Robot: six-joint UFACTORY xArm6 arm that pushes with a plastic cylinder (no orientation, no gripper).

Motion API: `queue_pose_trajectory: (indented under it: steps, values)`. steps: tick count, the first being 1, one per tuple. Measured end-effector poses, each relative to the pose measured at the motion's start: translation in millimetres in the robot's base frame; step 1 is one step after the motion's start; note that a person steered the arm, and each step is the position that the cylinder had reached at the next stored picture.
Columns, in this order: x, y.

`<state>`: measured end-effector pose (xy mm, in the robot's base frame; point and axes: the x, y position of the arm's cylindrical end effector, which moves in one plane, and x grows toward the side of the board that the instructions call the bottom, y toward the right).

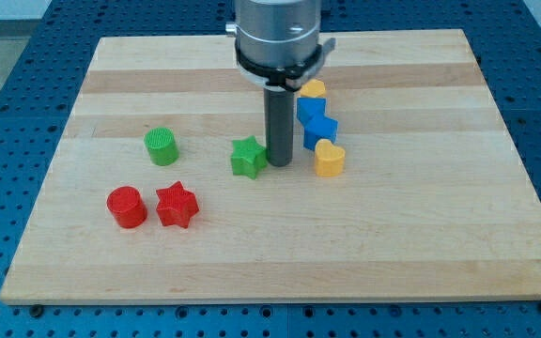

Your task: Move the red star to the bottom right of the red circle

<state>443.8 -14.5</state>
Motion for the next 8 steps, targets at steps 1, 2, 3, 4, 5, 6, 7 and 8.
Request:
queue_pose_trajectory:
  steps: [1,2,3,4,5,6,7,8]
  values:
    - [-2.3,-46.2]
    - [-2.2,-86.7]
    - [-2.2,-60.8]
    - [5.0,-25.2]
    - [24.6,-33.5]
    - [49.9,-59.2]
    - [65.2,-96.8]
    - [70.6,-131.8]
